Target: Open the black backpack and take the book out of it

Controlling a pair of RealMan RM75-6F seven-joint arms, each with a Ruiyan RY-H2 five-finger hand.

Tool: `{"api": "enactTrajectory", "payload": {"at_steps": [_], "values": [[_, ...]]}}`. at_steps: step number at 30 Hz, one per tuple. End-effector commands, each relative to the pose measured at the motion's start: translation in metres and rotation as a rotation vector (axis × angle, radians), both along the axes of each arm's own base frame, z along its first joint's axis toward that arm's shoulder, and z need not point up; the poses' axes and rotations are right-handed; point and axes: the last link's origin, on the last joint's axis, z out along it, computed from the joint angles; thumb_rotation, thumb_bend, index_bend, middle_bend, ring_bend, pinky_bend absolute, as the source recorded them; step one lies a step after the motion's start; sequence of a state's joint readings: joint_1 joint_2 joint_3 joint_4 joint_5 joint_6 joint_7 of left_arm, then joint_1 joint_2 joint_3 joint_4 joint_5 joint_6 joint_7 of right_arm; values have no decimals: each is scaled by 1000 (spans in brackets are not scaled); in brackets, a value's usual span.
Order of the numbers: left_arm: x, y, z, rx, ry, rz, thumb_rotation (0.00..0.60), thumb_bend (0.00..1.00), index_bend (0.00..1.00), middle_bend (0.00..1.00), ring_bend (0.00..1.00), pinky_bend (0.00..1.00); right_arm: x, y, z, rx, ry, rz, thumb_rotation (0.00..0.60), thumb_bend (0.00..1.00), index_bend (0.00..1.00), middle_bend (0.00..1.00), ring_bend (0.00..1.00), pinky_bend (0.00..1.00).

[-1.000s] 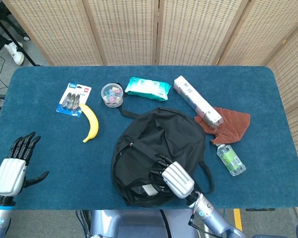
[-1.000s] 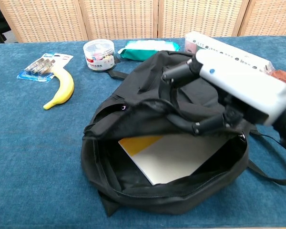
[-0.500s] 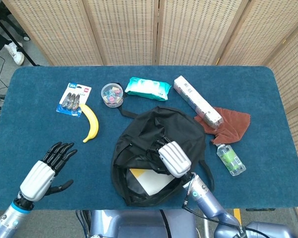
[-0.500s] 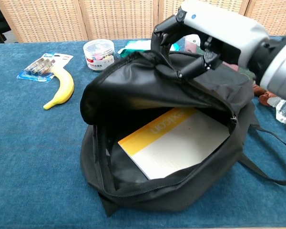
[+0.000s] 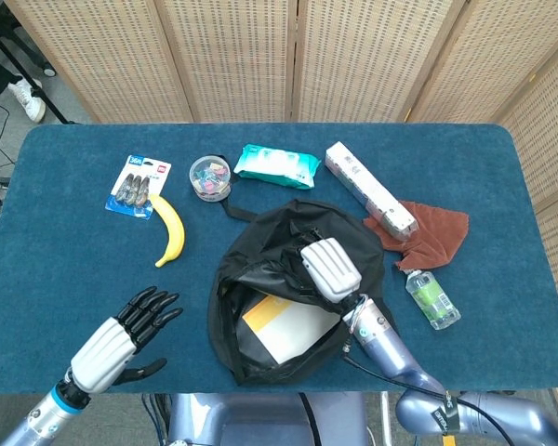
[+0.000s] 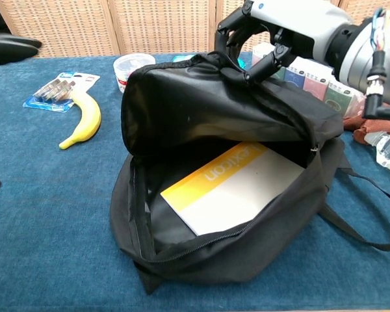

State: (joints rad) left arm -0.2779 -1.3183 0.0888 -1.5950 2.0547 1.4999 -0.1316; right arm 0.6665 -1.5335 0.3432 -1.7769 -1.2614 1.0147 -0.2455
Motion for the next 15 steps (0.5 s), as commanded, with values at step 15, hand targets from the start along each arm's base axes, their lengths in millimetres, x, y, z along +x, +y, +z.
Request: {"api": "enactTrajectory", "payload": {"at_steps": [15], "values": [[67,33,-67,-232,36,-155,600,305,66,0,0,0,39,11,12,44,-29,47,600,620,630,638,395,176]]}}
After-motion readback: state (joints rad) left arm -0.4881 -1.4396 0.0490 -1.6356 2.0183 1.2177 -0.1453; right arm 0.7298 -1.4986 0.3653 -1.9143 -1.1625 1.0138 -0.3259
